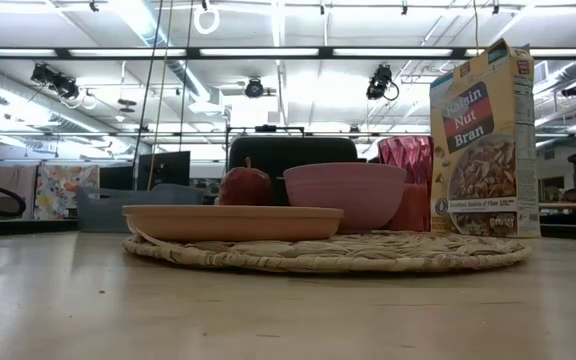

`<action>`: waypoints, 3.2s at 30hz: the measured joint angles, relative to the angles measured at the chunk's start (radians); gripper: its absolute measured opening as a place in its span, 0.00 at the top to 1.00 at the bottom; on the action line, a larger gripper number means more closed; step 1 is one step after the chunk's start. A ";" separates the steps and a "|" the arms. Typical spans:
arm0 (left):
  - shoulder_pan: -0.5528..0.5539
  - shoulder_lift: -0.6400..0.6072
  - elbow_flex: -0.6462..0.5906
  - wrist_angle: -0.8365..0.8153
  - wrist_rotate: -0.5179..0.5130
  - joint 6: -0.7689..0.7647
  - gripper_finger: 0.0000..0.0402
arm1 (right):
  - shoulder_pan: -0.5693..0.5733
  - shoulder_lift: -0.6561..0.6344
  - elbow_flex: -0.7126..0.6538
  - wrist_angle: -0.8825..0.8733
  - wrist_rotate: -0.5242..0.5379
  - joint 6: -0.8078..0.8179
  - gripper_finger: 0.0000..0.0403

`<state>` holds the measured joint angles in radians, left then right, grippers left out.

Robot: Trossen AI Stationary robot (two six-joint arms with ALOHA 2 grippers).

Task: Arrange a breakfast setting
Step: Put the black spoon to the right of the pink bowl on the brown placemat

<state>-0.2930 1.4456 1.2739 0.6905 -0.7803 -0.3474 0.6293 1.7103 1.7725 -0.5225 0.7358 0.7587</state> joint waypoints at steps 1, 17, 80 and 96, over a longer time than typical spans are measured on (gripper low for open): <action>-0.006 0.000 0.000 0.016 0.009 0.000 0.95 | -0.002 -0.005 0.000 0.016 0.012 -0.017 0.61; -0.083 0.000 0.000 0.169 0.037 0.134 0.95 | -0.148 -0.027 0.000 0.283 -0.320 0.027 0.62; -0.603 -0.275 0.000 -1.085 0.041 -0.148 0.42 | -0.073 -0.181 -0.854 0.019 -0.625 1.440 0.98; -0.603 -0.274 0.000 -1.083 0.041 -0.131 0.42 | -0.295 -0.159 -0.977 0.182 -0.733 1.246 0.97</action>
<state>-0.8955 1.1717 1.2736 -0.3921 -0.7395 -0.4786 0.3346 1.5509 0.7959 -0.3401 0.0030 2.0048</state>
